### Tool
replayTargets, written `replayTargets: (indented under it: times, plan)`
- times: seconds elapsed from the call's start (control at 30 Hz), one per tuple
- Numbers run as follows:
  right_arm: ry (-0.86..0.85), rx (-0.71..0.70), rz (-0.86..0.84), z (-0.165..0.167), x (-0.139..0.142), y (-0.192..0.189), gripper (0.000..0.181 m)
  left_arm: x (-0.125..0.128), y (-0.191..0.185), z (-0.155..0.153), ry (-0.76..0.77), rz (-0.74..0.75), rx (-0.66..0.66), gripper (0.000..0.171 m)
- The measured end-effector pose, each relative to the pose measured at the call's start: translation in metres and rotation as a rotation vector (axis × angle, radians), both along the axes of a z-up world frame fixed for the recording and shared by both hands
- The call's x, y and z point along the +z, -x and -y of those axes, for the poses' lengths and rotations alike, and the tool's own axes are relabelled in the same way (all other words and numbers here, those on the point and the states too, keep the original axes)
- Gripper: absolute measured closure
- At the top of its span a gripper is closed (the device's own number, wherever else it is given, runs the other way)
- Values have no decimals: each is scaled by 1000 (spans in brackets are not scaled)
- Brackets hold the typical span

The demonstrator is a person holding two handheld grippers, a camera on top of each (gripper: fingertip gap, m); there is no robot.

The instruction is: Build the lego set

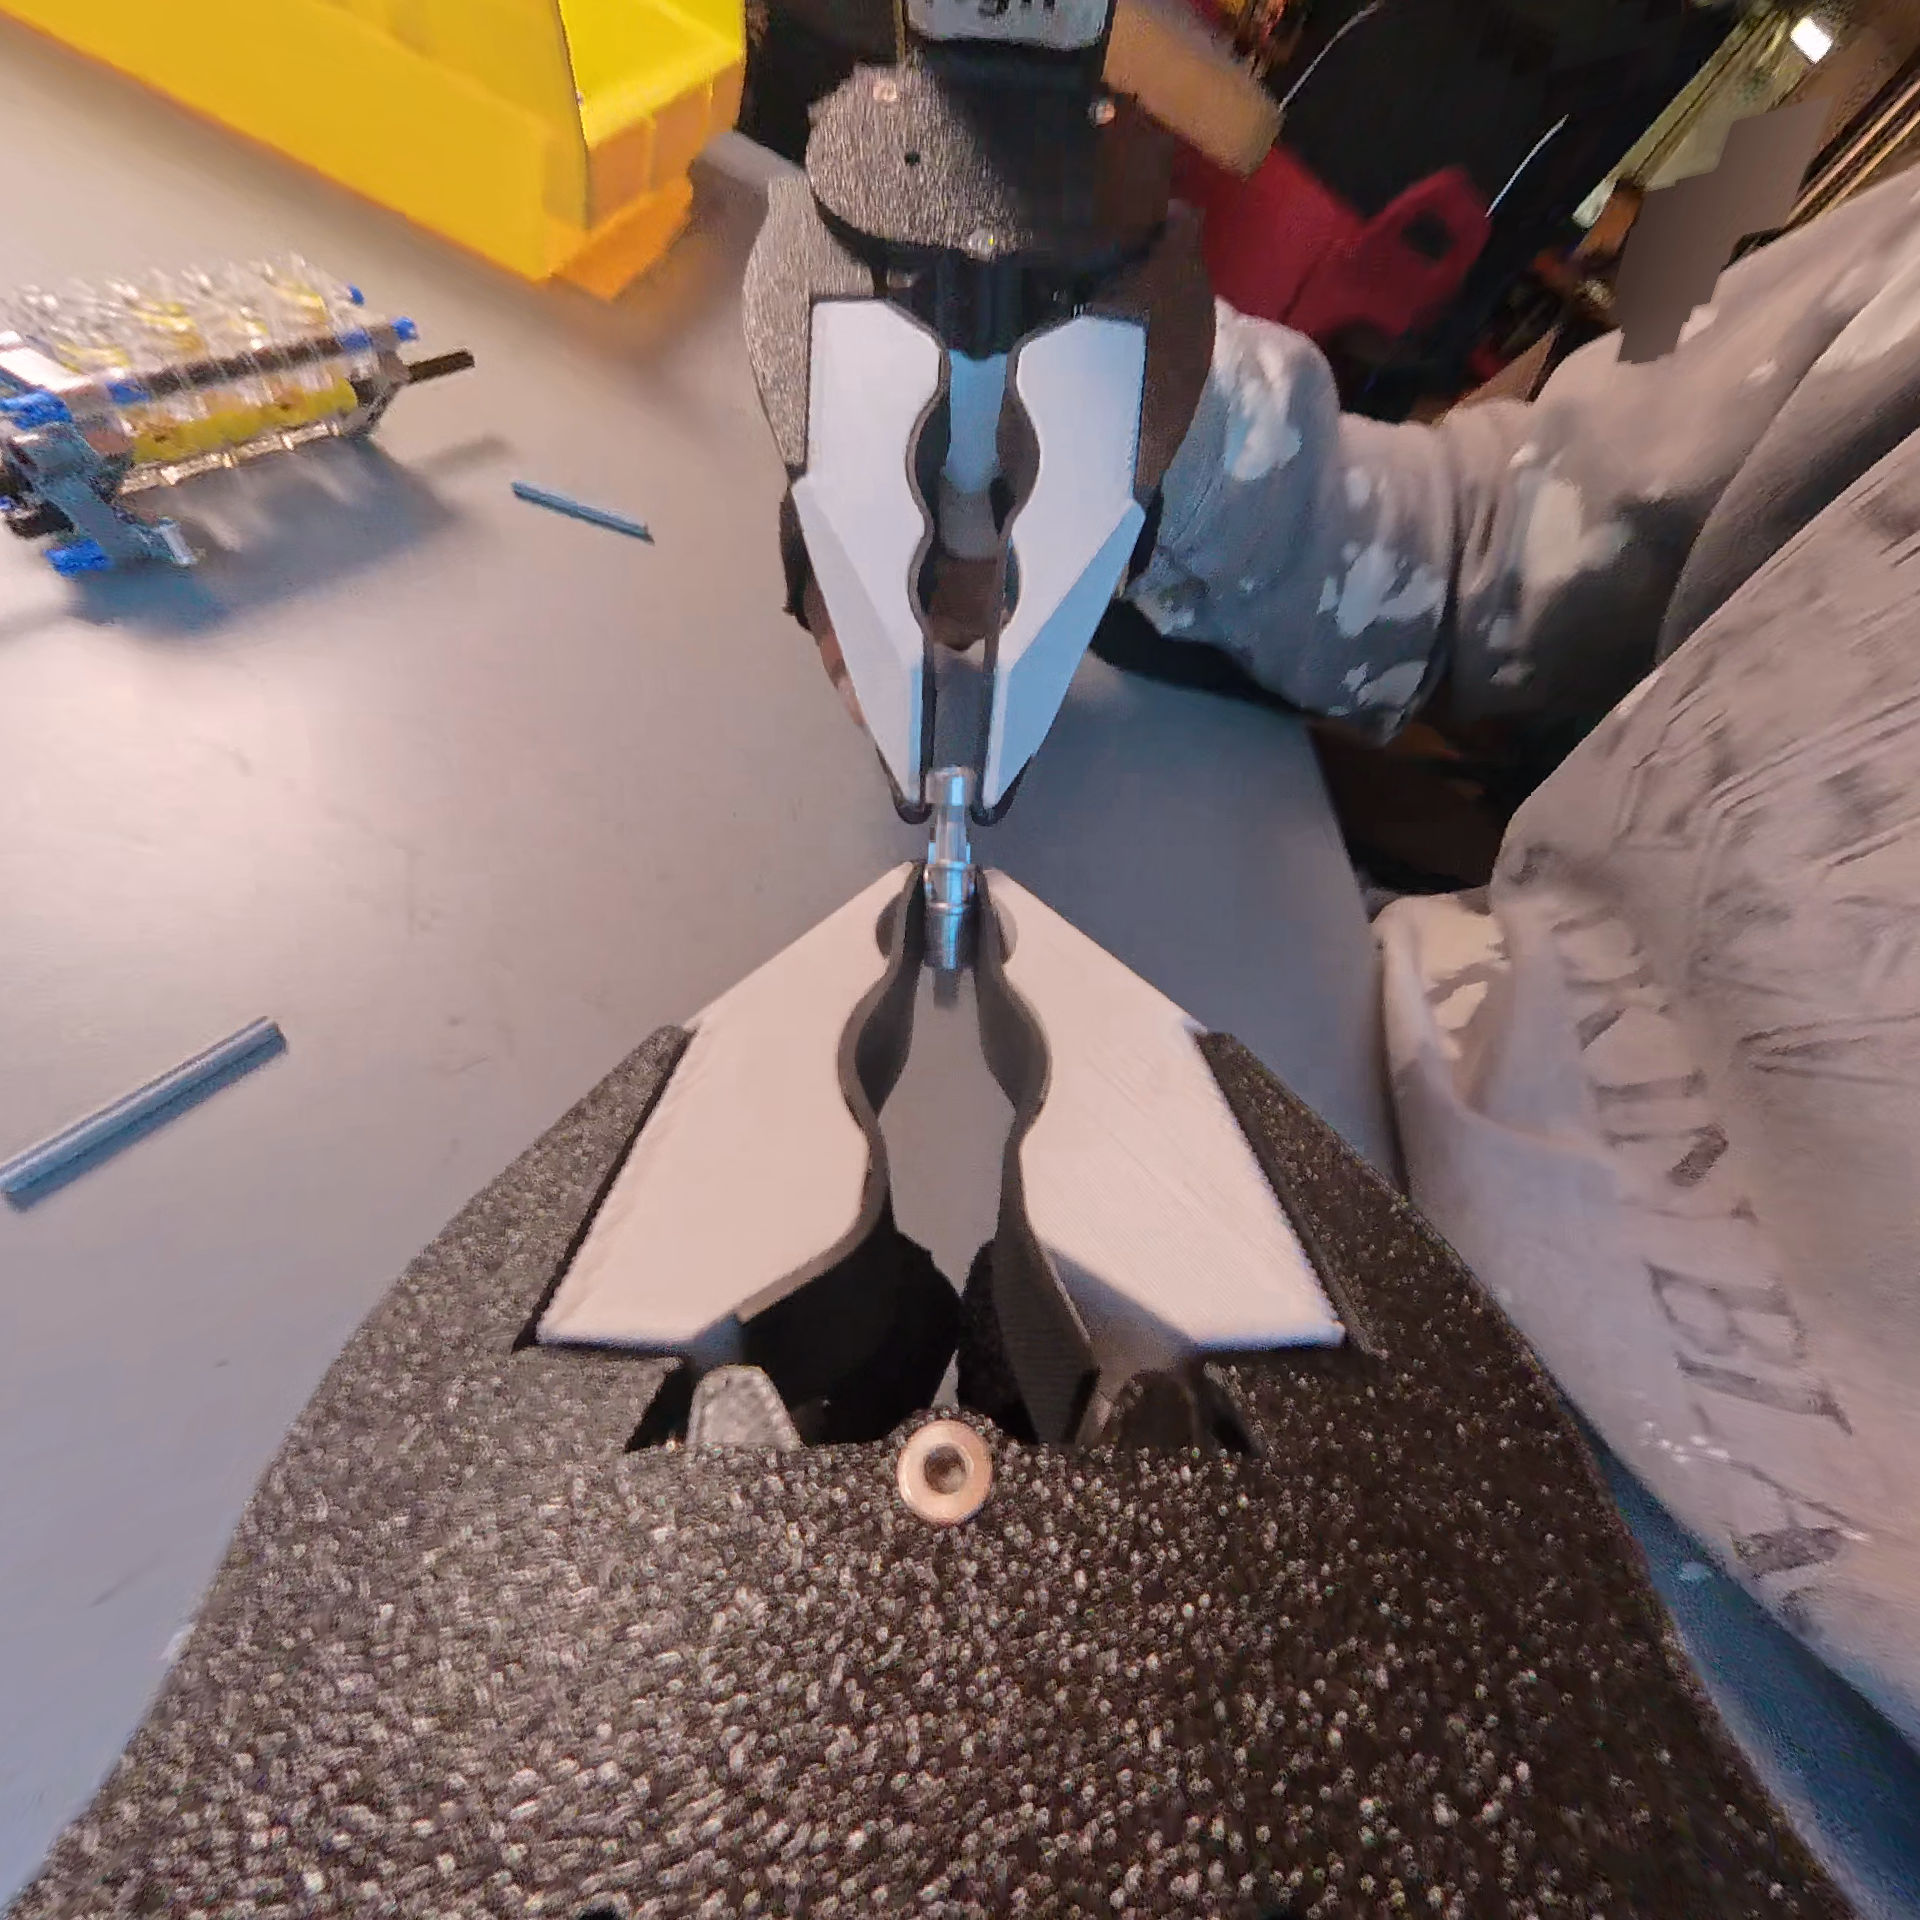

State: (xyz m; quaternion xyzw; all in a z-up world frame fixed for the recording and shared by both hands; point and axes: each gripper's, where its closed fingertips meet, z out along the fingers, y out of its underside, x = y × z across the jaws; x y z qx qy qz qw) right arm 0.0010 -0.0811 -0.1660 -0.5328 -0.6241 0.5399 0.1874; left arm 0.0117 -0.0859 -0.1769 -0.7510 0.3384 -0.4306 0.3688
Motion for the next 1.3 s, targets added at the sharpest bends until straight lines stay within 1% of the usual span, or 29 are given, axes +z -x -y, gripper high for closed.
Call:
replayTargets:
  times: [0.13,0.23,0.3,0.37,0.5,0.6,0.67,0.77,0.87,0.97,1.2,1.3]
  plan:
    - [62,-2,-30,0,6,1,177,14,0,-4,-9,86,30,167]
    - [51,-41,-96,-3,18,7,177,24,4,-5,-18,136,44,167]
    - [39,-40,-101,-1,19,8,177,24,4,-4,-20,131,36,167]
    - [37,-36,-84,-1,15,8,177,20,4,-3,-22,104,28,167]
    - [-44,-25,-34,0,6,5,177,10,2,-3,-43,52,15,166]
    - [-210,2,53,1,-11,-1,177,-9,-1,-1,-103,-93,-4,166]
    - [-281,25,98,5,-18,-5,177,-19,-6,2,-119,-159,-20,165]
    - [-347,53,156,8,-28,-10,177,-33,-9,4,-124,-241,-35,165]
    - [-381,65,196,10,-37,-12,177,-52,-6,5,-126,-362,-50,165]
    - [-427,69,230,9,-46,-13,177,-55,-5,8,-127,-380,-69,165]
    - [-409,55,196,8,-38,-12,177,-44,0,10,-100,-312,-80,159]
    - [-420,53,199,6,-40,-12,177,-46,3,11,-100,-335,-84,161]
